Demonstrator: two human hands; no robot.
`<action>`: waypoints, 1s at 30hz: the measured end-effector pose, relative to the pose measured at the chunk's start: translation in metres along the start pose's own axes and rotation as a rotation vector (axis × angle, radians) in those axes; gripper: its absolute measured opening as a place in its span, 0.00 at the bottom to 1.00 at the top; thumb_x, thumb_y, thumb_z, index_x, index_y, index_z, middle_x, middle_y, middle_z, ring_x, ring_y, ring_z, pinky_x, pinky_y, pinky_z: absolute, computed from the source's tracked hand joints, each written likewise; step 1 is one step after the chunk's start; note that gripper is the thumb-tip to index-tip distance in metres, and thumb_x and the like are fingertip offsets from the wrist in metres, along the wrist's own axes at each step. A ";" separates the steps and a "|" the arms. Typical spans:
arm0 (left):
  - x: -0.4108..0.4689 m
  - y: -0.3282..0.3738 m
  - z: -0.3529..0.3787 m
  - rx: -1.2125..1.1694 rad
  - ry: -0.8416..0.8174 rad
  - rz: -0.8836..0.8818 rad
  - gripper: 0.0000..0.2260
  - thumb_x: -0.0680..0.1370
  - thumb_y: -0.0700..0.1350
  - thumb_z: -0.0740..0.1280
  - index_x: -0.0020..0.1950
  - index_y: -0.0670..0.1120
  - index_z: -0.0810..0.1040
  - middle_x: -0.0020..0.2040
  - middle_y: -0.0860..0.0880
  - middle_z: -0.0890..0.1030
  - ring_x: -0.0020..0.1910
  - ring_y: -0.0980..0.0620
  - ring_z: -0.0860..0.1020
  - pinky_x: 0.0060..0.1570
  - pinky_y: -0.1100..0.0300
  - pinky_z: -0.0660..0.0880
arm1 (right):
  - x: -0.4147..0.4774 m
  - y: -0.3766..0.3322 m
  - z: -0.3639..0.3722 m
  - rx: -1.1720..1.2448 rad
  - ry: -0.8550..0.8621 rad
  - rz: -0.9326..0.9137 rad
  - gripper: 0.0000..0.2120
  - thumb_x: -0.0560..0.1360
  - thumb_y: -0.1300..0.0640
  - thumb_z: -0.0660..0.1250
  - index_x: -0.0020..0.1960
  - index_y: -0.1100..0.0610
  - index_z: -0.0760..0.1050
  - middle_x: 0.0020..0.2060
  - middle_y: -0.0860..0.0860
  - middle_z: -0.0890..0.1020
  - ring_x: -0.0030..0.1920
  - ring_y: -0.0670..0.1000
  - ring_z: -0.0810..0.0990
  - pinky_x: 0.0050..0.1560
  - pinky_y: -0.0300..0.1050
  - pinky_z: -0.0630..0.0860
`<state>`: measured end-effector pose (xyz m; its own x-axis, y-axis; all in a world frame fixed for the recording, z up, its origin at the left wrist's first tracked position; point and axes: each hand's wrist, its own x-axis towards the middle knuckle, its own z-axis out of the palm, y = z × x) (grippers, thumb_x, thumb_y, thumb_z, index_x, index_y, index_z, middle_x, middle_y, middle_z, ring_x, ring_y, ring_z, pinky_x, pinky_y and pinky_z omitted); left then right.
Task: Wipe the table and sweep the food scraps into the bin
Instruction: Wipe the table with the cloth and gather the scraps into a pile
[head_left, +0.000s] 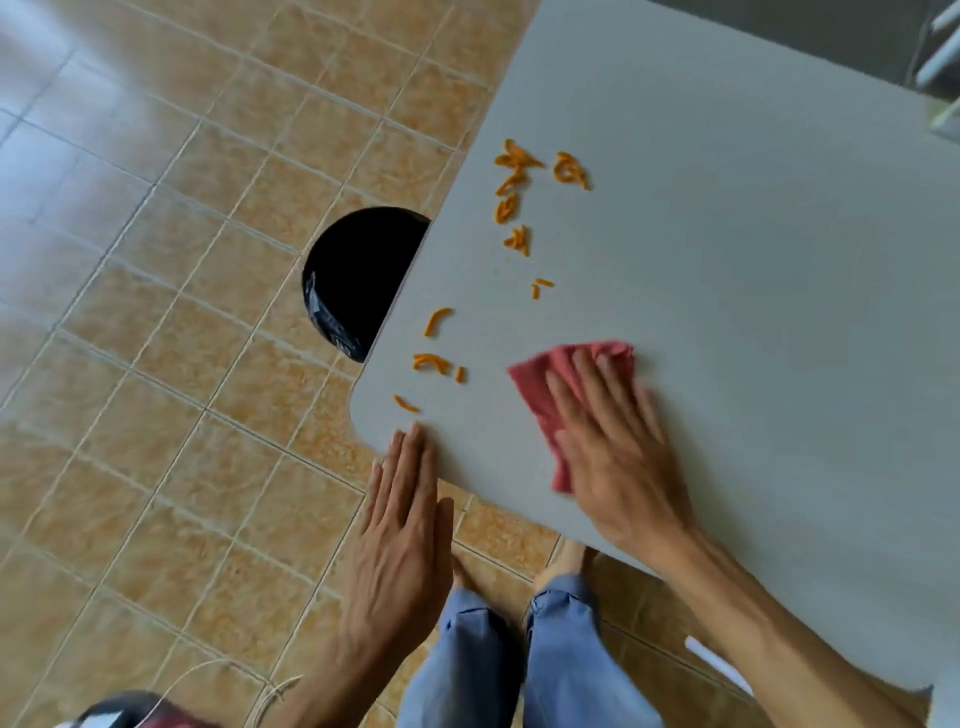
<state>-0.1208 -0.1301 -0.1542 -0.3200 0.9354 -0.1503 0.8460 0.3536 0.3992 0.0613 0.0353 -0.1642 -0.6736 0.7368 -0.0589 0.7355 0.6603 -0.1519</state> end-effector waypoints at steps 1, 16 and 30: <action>-0.001 -0.004 -0.002 0.001 0.004 -0.034 0.25 0.83 0.47 0.55 0.79 0.40 0.57 0.81 0.44 0.55 0.81 0.47 0.51 0.77 0.46 0.56 | -0.008 0.008 0.000 0.008 -0.010 0.102 0.29 0.83 0.47 0.50 0.82 0.53 0.56 0.82 0.54 0.56 0.82 0.59 0.53 0.78 0.66 0.57; 0.015 -0.038 -0.020 -0.137 0.133 -0.220 0.25 0.83 0.44 0.54 0.80 0.41 0.54 0.81 0.45 0.53 0.81 0.50 0.48 0.78 0.51 0.50 | 0.008 -0.152 0.028 0.073 0.066 0.172 0.26 0.83 0.55 0.58 0.81 0.56 0.61 0.81 0.59 0.58 0.82 0.61 0.54 0.78 0.61 0.58; 0.046 -0.028 -0.006 -0.048 0.111 -0.162 0.25 0.84 0.47 0.45 0.80 0.39 0.50 0.81 0.41 0.50 0.81 0.44 0.47 0.77 0.47 0.50 | 0.122 -0.102 0.018 0.100 0.155 0.447 0.29 0.81 0.53 0.48 0.79 0.61 0.63 0.80 0.60 0.62 0.81 0.62 0.58 0.79 0.62 0.61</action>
<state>-0.1621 -0.0972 -0.1669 -0.4972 0.8598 -0.1166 0.7593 0.4962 0.4211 -0.0969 0.0550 -0.1731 -0.2690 0.9631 0.0062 0.9346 0.2626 -0.2399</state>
